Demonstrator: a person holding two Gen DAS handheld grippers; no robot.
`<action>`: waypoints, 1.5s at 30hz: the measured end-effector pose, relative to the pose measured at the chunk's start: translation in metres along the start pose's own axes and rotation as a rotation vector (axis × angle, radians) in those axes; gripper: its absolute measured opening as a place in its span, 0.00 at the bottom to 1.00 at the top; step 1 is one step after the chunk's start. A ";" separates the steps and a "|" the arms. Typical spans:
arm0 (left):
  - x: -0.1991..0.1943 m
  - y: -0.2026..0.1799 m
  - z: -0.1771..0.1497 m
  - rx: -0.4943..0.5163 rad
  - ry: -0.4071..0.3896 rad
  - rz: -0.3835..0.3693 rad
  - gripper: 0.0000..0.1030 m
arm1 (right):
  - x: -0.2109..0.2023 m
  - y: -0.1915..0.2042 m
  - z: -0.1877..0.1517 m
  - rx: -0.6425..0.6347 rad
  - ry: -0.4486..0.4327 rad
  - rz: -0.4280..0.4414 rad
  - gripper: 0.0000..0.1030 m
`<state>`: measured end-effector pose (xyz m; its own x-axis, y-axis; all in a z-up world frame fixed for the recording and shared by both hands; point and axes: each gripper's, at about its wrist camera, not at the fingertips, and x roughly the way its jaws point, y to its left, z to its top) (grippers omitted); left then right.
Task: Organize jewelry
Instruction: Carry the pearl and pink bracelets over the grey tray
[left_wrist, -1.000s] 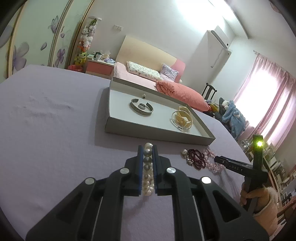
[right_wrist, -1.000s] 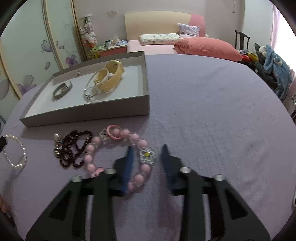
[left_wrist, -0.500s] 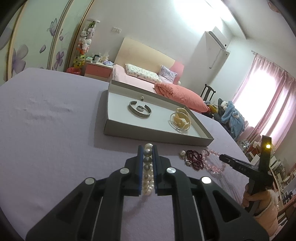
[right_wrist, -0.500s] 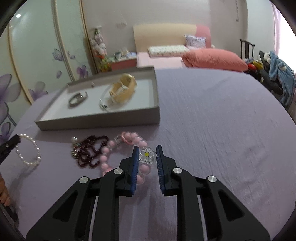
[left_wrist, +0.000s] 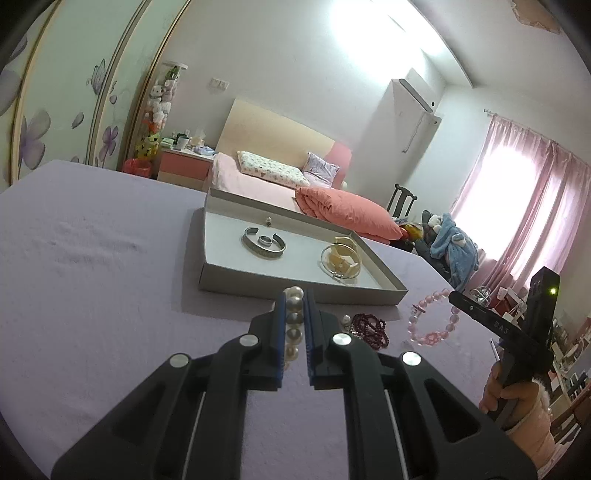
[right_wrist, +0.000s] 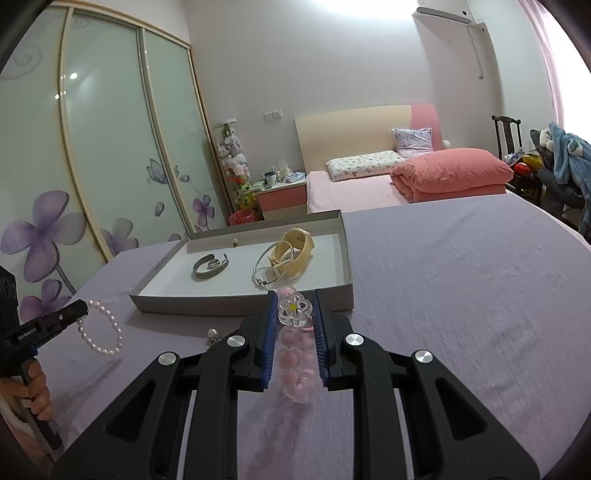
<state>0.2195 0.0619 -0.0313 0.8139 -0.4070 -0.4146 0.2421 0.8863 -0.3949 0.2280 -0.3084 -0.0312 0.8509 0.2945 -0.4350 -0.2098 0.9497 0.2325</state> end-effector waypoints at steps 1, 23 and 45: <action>-0.001 -0.001 -0.001 0.003 -0.002 0.000 0.10 | 0.000 0.001 0.000 0.000 -0.001 0.002 0.19; -0.028 -0.027 0.012 0.064 -0.124 0.004 0.10 | -0.030 0.019 0.016 -0.036 -0.142 0.041 0.19; 0.008 -0.084 0.062 0.210 -0.242 0.116 0.10 | -0.017 0.045 0.066 -0.117 -0.283 0.063 0.19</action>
<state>0.2380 -0.0021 0.0495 0.9380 -0.2587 -0.2306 0.2233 0.9600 -0.1687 0.2359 -0.2775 0.0438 0.9312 0.3275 -0.1599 -0.3066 0.9411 0.1423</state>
